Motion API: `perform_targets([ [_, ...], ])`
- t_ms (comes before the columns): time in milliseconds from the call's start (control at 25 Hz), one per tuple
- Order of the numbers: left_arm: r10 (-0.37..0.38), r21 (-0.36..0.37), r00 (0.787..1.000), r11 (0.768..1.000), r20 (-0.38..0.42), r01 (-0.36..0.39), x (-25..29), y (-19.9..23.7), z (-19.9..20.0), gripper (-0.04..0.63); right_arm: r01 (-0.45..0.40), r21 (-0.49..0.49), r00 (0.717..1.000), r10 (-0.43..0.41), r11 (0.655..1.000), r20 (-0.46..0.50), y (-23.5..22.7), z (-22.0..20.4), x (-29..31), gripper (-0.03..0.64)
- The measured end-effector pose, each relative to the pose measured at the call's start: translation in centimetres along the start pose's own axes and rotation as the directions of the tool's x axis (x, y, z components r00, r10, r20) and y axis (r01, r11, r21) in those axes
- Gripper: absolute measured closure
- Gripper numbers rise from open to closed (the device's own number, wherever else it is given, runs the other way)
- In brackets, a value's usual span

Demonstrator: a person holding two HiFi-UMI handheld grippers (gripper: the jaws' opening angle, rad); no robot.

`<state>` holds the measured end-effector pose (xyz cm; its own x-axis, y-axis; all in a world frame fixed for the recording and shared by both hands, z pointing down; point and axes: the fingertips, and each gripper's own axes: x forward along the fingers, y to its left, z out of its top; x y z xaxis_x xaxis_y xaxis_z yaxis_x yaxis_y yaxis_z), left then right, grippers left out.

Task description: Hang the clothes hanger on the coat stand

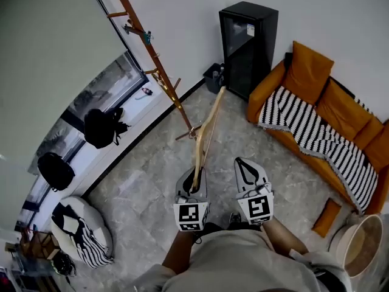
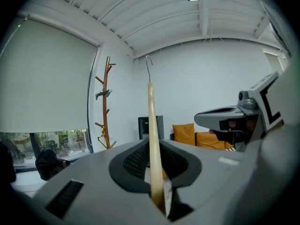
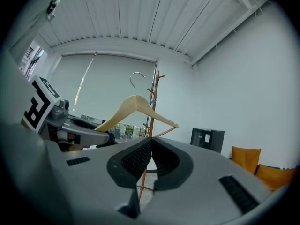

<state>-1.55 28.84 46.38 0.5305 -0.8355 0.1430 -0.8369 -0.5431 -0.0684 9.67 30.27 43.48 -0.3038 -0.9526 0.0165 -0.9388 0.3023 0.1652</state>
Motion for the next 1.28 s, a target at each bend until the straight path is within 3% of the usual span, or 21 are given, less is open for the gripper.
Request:
perform_targets([
  [240,0.022,0.032,0.999,0.999,-0.033,-0.021,1.4,1.4,0.4,0.537,-0.017,0.060,1.000,0.018,0.998,-0.024,-1.3,-1.4,2.3,0.612],
  [400,0.004,0.029,0.996,1.000,-0.090,-0.002,3.0,1.8,-0.9,0.537,-0.032,0.044,0.998,0.035,0.998,-0.061,-2.4,-2.7,4.0,0.612],
  [760,-0.017,0.020,0.996,1.000,-0.083,0.019,9.2,8.1,-1.1,0.537,-0.050,0.018,0.995,0.052,0.999,-0.082,-2.9,-3.0,12.4,0.612],
  [1280,-0.151,0.025,0.985,0.988,-0.086,0.153,18.1,17.1,0.4,0.536,-0.046,-0.012,0.994,0.045,0.999,-0.097,-3.2,-0.7,26.6,0.612],
])
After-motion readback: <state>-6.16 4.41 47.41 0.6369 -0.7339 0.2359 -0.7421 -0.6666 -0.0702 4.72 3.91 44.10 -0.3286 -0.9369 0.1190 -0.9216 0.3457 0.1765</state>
